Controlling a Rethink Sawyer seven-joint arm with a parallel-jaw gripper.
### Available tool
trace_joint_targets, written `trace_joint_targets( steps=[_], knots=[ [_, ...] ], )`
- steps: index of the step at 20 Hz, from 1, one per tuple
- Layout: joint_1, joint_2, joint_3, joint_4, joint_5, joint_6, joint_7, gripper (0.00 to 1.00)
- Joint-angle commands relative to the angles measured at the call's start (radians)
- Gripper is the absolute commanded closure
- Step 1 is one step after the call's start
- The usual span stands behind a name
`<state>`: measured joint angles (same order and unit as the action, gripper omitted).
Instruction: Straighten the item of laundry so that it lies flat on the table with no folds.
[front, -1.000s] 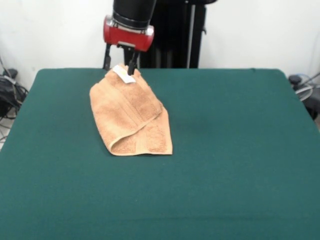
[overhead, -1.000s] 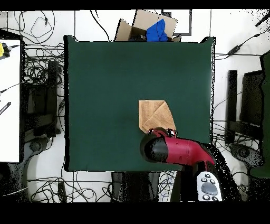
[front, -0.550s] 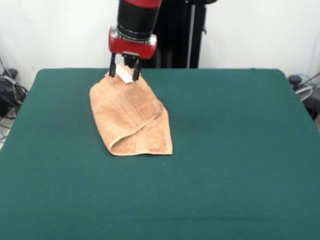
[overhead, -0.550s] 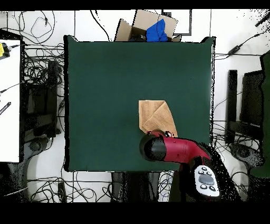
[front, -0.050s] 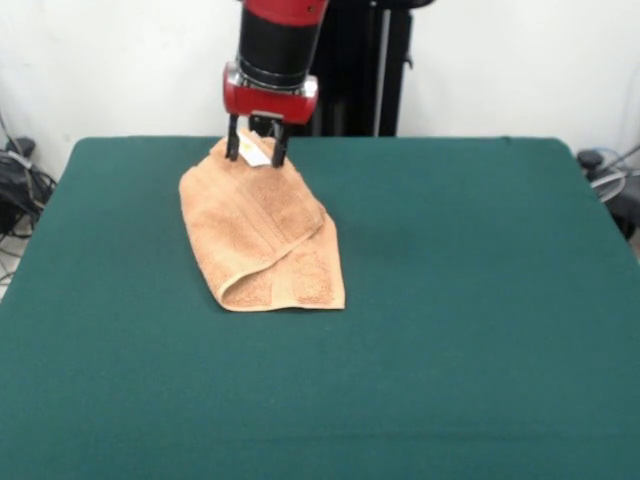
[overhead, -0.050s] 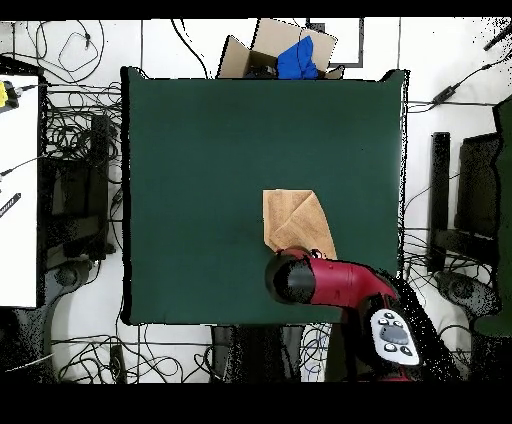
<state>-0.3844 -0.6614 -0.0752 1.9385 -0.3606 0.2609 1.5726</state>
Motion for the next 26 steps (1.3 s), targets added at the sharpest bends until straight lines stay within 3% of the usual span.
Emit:
trace_joint_targets(
  steps=[1,15,26],
  knots=[
    [-0.04,-0.035,0.156,0.083,-0.013,0.091,0.0,0.0],
    [-0.055,-0.097,0.211,0.148,0.005,0.168,0.019,0.0],
    [0.068,-0.053,0.082,0.061,-0.09,0.101,0.071,0.0]
  ],
)
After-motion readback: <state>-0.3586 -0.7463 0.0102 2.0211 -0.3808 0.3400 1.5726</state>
